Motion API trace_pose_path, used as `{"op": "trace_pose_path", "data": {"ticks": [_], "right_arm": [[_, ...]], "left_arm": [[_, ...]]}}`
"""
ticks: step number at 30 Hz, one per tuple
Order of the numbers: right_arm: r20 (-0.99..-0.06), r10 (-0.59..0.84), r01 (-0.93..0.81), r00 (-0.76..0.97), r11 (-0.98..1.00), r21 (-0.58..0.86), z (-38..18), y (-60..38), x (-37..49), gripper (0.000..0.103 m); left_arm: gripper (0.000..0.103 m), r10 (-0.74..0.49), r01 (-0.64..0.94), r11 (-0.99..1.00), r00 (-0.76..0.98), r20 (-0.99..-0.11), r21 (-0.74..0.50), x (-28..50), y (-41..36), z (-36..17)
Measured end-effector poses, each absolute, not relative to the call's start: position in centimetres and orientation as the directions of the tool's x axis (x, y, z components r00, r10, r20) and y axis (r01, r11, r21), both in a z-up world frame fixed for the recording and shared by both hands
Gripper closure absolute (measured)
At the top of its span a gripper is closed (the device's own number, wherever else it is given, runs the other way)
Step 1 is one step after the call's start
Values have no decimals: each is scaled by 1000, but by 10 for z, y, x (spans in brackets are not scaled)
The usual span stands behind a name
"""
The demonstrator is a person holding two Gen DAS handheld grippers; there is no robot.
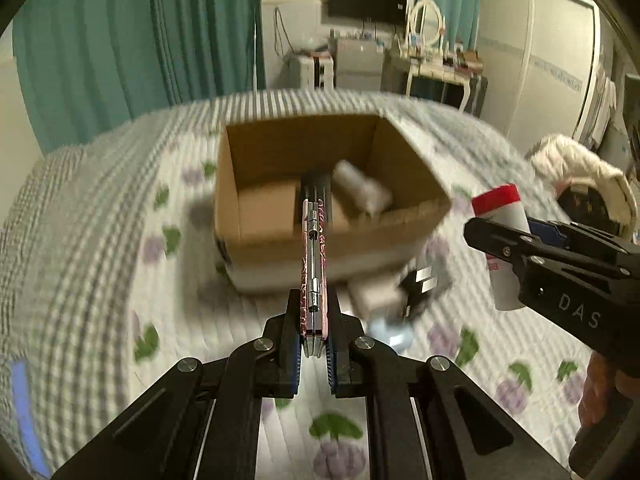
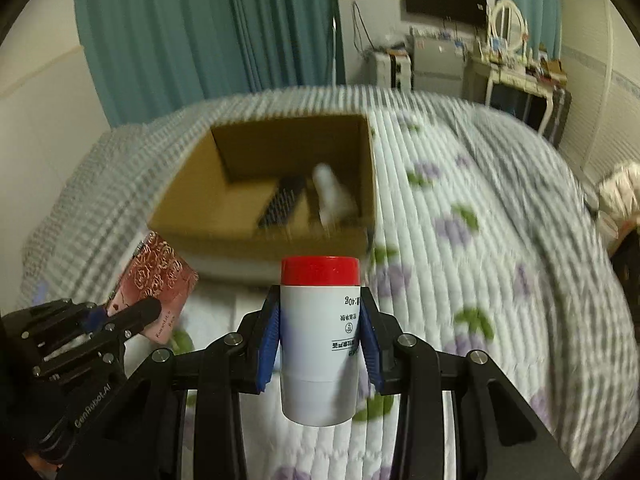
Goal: Organize rigid objects
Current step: 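Carry the pink case into the box with the left tool while the right tool carries the red-capped bottle in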
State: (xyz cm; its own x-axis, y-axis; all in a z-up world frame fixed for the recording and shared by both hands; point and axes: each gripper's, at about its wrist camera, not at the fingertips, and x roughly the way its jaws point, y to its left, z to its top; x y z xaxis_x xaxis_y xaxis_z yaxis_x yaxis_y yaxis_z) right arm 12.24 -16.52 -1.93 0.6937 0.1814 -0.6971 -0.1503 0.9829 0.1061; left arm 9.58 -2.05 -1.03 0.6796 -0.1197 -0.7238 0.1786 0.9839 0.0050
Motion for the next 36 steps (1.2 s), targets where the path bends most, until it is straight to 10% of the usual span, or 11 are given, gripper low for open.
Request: {"op": "trace_pose_path", "data": {"ticks": [12, 31, 34, 36], "right_arm": [[-619, 225, -234, 753, 970, 69, 48, -150, 214, 67], [-702, 240, -234, 671, 966, 107, -31, -157, 305, 62], [-690, 221, -224, 689, 971, 86, -16, -160, 297, 58], [-683, 206, -221, 701, 973, 66, 1, -165, 285, 58]], "left_arm": [[93, -77, 137, 990, 729, -680, 35, 192, -21, 19], [89, -46, 143, 987, 669, -742, 67, 259, -35, -43], [78, -33, 133, 988, 673, -739, 76, 247, -35, -29], [45, -29, 122, 990, 693, -720, 78, 232, -35, -13]]}}
